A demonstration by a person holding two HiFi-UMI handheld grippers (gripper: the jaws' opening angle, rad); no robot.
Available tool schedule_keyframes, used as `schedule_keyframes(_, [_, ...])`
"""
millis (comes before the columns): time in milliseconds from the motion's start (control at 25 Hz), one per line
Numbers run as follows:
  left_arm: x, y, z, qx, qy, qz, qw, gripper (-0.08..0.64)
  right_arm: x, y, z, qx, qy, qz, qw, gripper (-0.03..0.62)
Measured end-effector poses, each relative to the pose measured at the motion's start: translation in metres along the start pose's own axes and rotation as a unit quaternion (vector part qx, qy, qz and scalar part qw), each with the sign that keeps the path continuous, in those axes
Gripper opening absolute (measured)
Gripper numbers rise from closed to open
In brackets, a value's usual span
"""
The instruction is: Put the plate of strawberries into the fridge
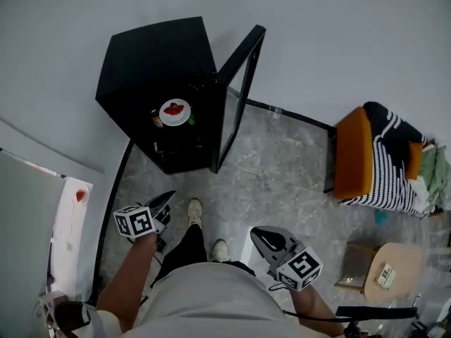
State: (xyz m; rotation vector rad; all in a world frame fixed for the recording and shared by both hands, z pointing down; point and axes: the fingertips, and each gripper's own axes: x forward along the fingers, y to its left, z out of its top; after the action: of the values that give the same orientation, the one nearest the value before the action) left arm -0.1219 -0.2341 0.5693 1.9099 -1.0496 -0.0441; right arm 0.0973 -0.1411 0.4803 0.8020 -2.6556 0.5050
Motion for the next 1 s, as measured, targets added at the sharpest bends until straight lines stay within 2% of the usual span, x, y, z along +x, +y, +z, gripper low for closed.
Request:
schedule_keyframes(160, [-0.043, -0.049, -0.039, 0.053, 0.032, -0.014, 0.9979, 0.012, 0.004, 0.024, -0.009, -0.008, -0.001, 0.036, 0.999, 0.025])
schedule_keyframes(280, [-0.063, -0.080, -0.069, 0.100, 0.072, -0.024, 0.9920, 0.012, 0.004, 0.040, -0.008, -0.011, -0.013, 0.050, 0.999, 0.025])
schedule_keyframes(360, [-0.072, -0.096, -0.083, 0.117, 0.088, -0.030, 0.9888, 0.012, 0.004, 0.048, -0.008, -0.013, -0.018, 0.054, 0.998, 0.025])
schedule_keyframes(480, [-0.082, -0.117, -0.092, 0.117, 0.091, -0.054, 0.9875, 0.012, 0.006, 0.059, -0.010, -0.015, -0.018, 0.056, 0.998, 0.025])
schedule_keyframes(720, [-0.120, -0.143, -0.101, 0.140, 0.083, -0.092, 0.9824, 0.012, 0.019, 0.100, -0.013, -0.029, -0.010, 0.061, 0.998, 0.025])
schedule_keyframes(1000, [-0.197, -0.116, -0.102, 0.128, 0.050, -0.091, 0.9864, 0.012, 0.051, 0.176, -0.011, -0.065, -0.002, 0.086, 0.994, 0.025])
